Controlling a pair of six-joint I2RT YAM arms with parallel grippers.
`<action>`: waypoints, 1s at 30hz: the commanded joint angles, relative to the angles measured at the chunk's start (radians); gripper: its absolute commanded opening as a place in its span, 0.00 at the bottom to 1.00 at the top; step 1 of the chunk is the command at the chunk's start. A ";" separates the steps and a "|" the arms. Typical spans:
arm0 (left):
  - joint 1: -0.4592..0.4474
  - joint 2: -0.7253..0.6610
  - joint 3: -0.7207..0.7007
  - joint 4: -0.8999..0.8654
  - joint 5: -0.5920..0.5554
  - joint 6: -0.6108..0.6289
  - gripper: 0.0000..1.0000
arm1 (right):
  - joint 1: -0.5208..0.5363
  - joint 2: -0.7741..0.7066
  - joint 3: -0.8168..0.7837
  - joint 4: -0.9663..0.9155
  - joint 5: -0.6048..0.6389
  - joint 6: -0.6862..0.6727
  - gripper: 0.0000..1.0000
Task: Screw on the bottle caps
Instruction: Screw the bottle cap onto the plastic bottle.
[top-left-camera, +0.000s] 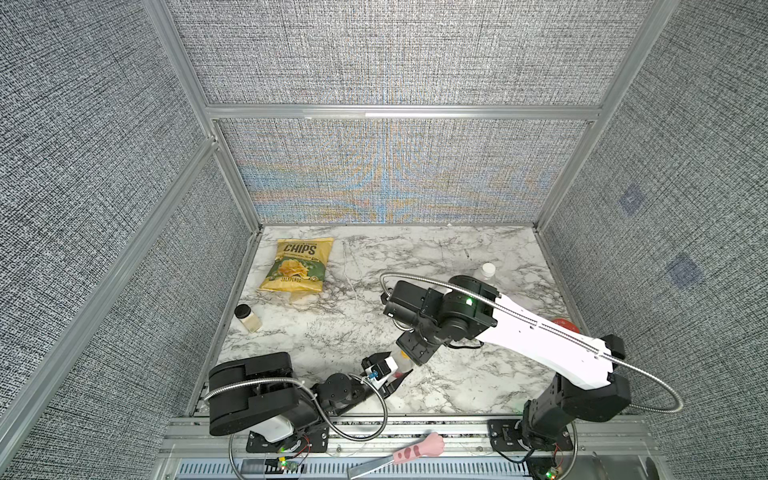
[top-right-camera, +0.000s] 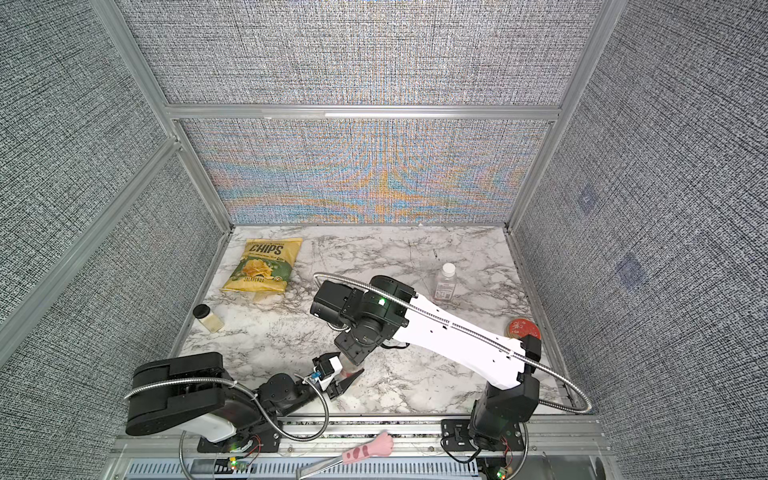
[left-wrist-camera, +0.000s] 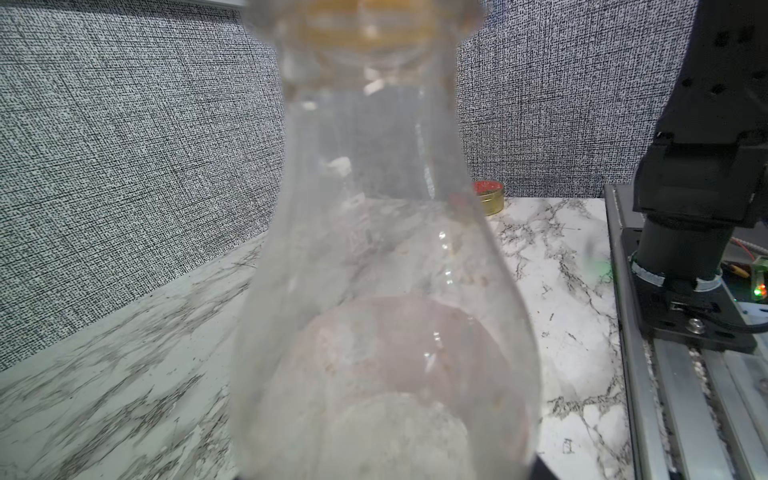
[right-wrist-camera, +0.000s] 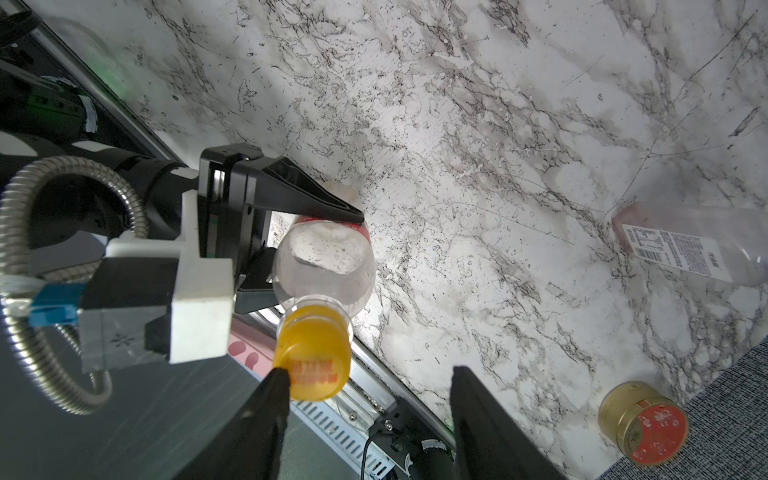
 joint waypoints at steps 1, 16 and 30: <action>-0.001 -0.005 0.001 0.066 0.003 0.000 0.56 | 0.001 0.002 0.028 -0.022 0.032 0.007 0.64; 0.000 -0.007 0.000 0.066 0.016 -0.003 0.56 | 0.075 -0.011 0.031 -0.057 -0.005 -0.083 0.65; -0.001 -0.014 -0.005 0.066 0.014 -0.005 0.56 | 0.057 0.024 0.025 -0.059 0.081 -0.062 0.65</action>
